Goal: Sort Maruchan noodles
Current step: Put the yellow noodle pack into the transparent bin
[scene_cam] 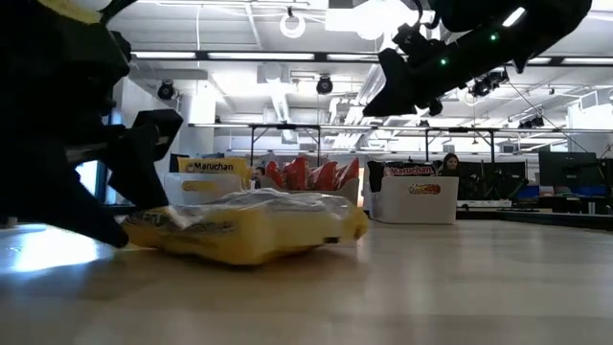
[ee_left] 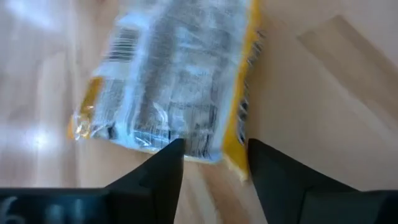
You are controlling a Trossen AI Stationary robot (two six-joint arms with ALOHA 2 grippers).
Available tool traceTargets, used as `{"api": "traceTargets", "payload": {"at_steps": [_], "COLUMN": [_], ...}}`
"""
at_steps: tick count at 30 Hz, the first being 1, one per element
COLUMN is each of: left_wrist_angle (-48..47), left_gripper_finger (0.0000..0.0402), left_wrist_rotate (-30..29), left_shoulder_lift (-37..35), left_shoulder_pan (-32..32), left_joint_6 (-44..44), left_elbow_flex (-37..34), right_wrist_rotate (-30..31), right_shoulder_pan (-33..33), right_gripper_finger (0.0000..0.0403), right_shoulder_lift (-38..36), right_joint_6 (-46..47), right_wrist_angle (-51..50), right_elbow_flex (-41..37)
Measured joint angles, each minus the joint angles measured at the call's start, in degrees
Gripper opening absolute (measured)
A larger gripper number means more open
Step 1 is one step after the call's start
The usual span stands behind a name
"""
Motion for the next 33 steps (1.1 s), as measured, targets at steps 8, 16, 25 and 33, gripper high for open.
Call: {"api": "traceTargets", "payload": {"at_steps": [8,16,25,33], "left_wrist_angle": [-0.91,-1.78,3.22,5.3], "left_gripper_finger": [0.0059,0.0005,0.0001,0.0], "left_wrist_rotate": [-7.2,-6.83,3.13,4.01], "left_shoulder_lift": [2.65,-4.1,-8.34,-8.38], "left_shoulder_pan": [-1.81,1.81,9.3,13.42], "left_joint_6": [5.56,-6.49,-26.56,-32.74], "left_elbow_flex": [2.75,2.76,2.72,2.72], "right_wrist_rotate": [0.0,-0.02,-4.93,-5.68], "right_shoulder_pan": [2.65,6.04,11.73,20.37], "right_gripper_finger": [0.0,0.0,0.0008,0.0134], "right_shoulder_lift": [0.02,0.04,0.4,4.65], "right_joint_6": [-0.42,-0.5,-0.2,3.12], "right_wrist_angle": [0.29,0.71,0.76,0.35], "right_elbow_flex": [0.0,0.0,0.0,2.91]}}
